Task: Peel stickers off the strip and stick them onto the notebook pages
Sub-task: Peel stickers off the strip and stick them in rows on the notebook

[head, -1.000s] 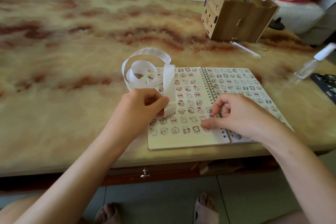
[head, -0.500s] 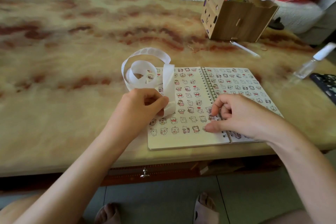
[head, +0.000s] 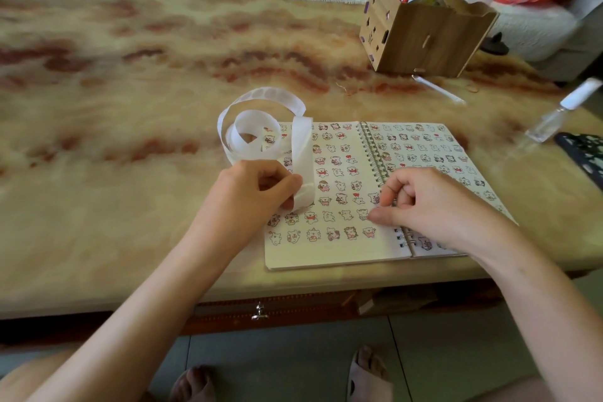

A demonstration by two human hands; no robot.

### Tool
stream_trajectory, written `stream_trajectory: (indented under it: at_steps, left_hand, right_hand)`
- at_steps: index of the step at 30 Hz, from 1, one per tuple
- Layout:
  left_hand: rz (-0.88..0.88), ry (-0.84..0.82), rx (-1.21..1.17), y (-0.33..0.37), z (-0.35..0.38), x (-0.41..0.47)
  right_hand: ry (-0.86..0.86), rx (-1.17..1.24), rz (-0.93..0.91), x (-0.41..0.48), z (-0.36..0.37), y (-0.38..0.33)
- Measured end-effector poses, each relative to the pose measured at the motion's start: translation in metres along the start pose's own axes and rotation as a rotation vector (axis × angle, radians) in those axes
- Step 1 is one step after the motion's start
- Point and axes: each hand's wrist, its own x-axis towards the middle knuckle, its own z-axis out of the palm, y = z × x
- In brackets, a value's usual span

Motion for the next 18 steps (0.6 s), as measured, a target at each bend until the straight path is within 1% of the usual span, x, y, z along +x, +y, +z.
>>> stream_trajectory:
  at_steps: [3,6,8,12,15,18]
  left_hand:
    - [0.013,0.027,-0.029,0.000,0.000,-0.001]
    - [0.074,0.079,-0.081,0.004,-0.002,0.000]
    - [0.111,0.115,-0.136,0.007,-0.003,0.001]
    - [0.139,0.146,-0.264,0.008,-0.004,0.002]
    - [0.140,0.147,-0.310,0.007,-0.004,0.004]
    - [0.138,0.119,-0.348,0.007,-0.003,0.003]
  right_hand:
    - [0.060,0.051,-0.057,0.000,0.001,-0.002]
    - [0.203,0.206,-0.188,-0.002,0.008,-0.010]
    - [0.268,0.333,-0.282,-0.003,0.018,-0.017]
    - [0.248,0.514,-0.412,-0.002,0.039,-0.029]
    - [0.247,0.632,-0.443,-0.001,0.044,-0.034]
    - [0.264,0.648,-0.449,0.002,0.048,-0.037]
